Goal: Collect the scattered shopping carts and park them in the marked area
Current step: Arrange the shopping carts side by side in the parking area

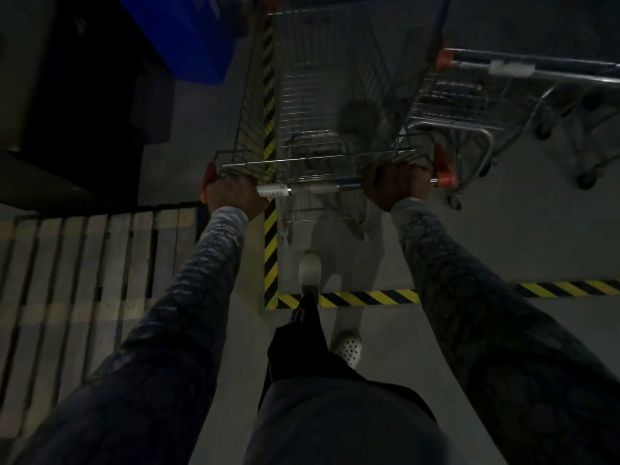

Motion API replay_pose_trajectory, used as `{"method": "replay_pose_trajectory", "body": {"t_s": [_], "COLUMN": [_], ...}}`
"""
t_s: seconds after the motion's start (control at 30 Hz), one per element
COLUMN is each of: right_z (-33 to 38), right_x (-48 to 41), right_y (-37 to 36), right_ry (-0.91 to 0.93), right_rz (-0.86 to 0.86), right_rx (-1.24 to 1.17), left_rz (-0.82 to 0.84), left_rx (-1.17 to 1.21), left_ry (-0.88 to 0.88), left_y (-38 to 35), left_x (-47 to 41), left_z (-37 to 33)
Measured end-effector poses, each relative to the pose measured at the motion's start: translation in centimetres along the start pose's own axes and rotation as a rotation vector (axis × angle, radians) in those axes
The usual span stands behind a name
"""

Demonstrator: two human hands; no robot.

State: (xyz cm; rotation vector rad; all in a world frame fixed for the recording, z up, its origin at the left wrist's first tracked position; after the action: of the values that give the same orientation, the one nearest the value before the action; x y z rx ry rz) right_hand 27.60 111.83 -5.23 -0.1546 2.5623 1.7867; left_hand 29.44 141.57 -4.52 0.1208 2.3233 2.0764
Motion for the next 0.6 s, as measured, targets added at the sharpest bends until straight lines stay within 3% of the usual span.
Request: {"method": "replay_pose_trajectory", "body": {"t_s": [0.23, 0.33, 0.6], "right_z": [-0.4, -1.0, -2.5], "right_x": [-12.6, -17.2, -19.9], "right_y": [-0.4, -0.8, -0.1], "right_ry": [-0.151, -0.180, -0.289], "right_rz": [0.052, 0.056, 0.099], "right_rx": [-0.047, -0.021, -0.095], "left_rz": [0.113, 0.085, 0.093], "left_rx": [-0.028, 0.035, 0.075], "left_ry": [0.020, 0.024, -0.020], "left_y": [0.2, 1.5, 2.1], "left_x": [-14.2, -19.0, -23.3], "left_z": [1.6, 1.0, 0.2]}}
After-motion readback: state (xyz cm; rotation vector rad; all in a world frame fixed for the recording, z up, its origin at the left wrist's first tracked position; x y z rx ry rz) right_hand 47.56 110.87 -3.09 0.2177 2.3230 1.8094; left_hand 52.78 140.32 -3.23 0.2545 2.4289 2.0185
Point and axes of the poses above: each hand's wrist, its own x-axis away from the middle knuckle, its own y-axis out of the back of the hand, z = x × y, the point moved 7 cm from there along -x, towards the middle knuckle, and after that the axes turned 15 degrees about x, right-handed, at the moved point
